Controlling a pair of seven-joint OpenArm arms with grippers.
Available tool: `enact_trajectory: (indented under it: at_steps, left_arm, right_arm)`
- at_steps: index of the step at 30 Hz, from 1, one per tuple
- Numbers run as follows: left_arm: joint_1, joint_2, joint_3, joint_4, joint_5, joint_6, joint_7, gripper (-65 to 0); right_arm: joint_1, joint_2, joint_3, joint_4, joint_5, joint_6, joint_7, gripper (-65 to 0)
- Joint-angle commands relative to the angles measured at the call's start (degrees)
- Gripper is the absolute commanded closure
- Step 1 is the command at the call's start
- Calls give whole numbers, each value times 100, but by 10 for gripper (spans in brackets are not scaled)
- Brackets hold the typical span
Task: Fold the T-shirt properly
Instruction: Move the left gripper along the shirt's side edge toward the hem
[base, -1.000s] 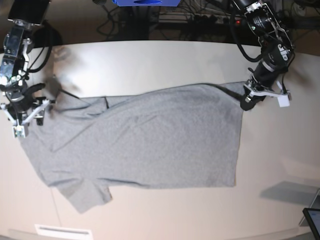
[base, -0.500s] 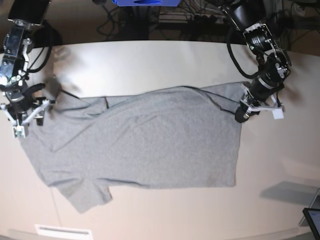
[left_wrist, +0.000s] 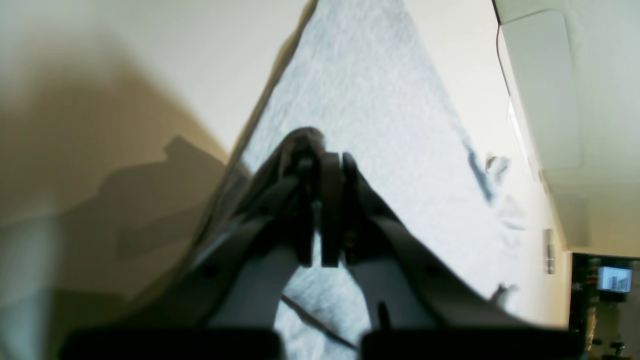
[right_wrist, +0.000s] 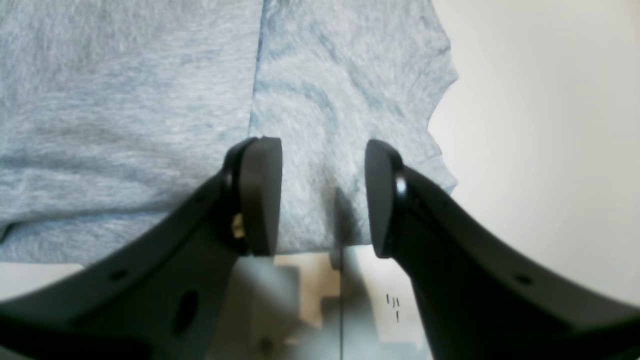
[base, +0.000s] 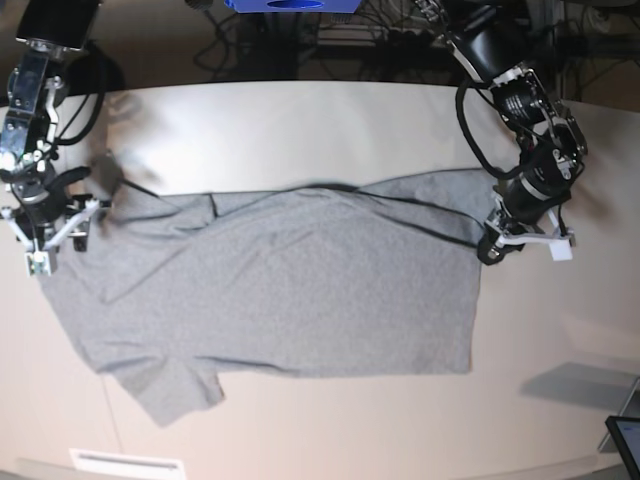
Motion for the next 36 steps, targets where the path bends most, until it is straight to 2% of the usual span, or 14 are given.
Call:
enact_trajectory:
  at_steps: [1,24,29,36]
  left_arm:
    - [-80,-46,-12,92,-50,-53,-87,0]
    - [-765,-117,-12,-436,-14,-53,-315,0]
    - [-1011,-143,-3,-743,469,-53,-315,0]
    - [-1249,-170,164,-840,522,-53,-324,0]
  right_arm:
    - [76,73,12,88,25,-1,136,-264]
    - [190,82,12,-202,25,-1,144,-264]
    - [226,73,12,-219,25,-1,144,-264]
    - [278,73,12,-219,25,-1,144,-264]
